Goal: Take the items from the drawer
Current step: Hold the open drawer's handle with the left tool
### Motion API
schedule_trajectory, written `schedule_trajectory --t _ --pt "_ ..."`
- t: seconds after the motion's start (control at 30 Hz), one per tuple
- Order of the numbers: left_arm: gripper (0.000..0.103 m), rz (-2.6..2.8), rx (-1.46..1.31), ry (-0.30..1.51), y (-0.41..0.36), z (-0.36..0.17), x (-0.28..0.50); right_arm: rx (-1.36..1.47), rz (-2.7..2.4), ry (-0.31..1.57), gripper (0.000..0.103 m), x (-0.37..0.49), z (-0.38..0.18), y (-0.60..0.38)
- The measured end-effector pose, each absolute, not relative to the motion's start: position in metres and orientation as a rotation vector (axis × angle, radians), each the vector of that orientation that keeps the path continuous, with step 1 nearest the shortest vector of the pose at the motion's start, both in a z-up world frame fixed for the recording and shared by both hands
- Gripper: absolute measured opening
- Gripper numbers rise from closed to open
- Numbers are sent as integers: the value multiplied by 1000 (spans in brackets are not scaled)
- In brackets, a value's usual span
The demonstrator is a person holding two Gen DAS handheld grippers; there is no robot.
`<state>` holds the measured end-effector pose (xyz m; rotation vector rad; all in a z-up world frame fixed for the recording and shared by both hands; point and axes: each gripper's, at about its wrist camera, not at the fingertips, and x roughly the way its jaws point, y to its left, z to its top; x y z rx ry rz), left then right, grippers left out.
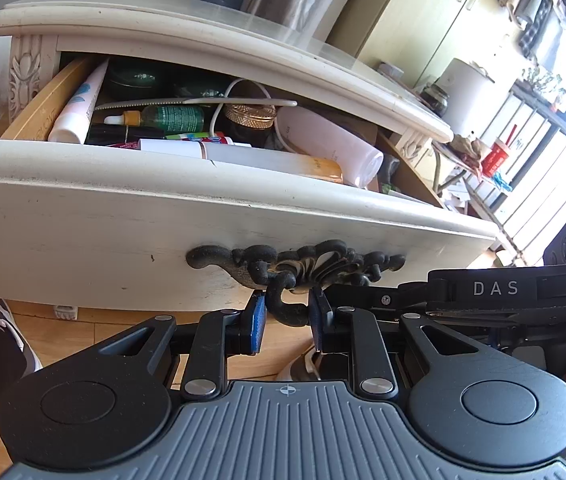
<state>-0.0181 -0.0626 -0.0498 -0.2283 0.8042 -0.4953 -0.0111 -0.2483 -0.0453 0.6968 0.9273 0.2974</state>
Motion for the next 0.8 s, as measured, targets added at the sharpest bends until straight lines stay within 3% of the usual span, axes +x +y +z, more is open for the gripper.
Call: schedule_trajectory --t 0.8 --pt "24 -514 -202 805 -61 -49 -19 690 315 946 28 -10 -44 -255"
